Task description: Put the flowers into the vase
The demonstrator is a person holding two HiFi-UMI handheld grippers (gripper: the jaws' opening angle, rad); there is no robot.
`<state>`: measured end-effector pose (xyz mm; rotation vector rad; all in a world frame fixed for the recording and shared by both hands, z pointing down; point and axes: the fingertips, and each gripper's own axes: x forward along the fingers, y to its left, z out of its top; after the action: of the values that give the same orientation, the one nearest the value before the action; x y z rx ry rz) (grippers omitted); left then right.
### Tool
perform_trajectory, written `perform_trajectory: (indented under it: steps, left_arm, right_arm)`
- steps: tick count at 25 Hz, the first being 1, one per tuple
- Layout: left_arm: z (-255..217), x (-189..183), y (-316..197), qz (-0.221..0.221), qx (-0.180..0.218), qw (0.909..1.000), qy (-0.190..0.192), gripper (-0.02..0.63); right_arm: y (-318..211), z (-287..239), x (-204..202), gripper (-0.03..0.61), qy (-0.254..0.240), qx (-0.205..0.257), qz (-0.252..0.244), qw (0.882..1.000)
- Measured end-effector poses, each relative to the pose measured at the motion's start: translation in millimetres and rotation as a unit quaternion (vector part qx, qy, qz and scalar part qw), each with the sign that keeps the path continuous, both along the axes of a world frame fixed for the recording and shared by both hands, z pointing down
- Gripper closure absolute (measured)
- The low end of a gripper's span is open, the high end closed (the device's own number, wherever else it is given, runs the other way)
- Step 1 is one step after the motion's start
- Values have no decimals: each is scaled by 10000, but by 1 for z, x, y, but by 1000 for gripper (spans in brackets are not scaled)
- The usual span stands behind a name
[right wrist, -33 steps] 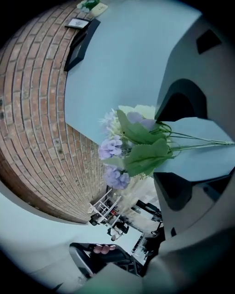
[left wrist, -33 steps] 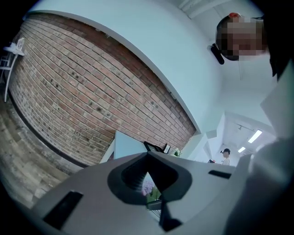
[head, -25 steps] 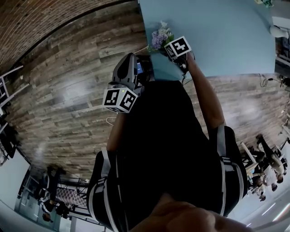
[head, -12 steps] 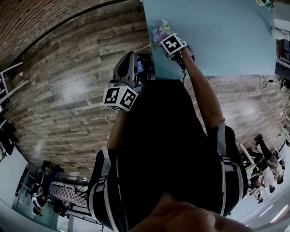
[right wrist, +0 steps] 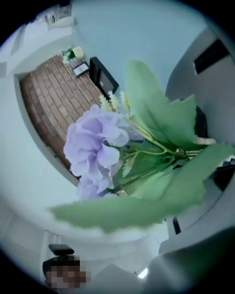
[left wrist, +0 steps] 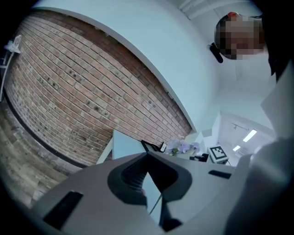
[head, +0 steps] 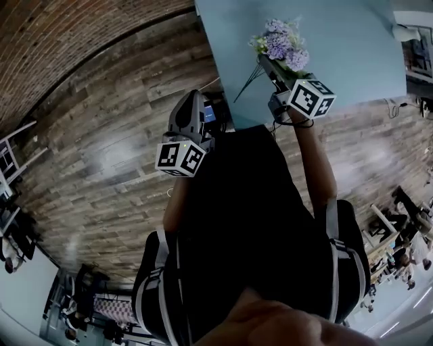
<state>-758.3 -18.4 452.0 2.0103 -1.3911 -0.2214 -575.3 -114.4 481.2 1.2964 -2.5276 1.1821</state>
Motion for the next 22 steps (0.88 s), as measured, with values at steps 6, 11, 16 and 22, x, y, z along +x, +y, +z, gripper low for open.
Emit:
perform_trajectory:
  steps: [6,11,16,22]
  left_arm:
    - [3,35,-16,841,55,9964,47,595]
    - [-4,46,-29,1033,138,9945,79,595]
    - [-11,92,7,1167,272,9927,-158,595]
    - [-35,217,75,1586,479,9860,-179,595]
  right_arm:
    - [46,-41,54,446,100,635,1386,9883]
    - [65,-58,82,446,55,854,1995,9762]
    - [118,-64,134,446,-250,1099,2326,9660]
    - [200,-86,230,446,-287,1734,2562,9505]
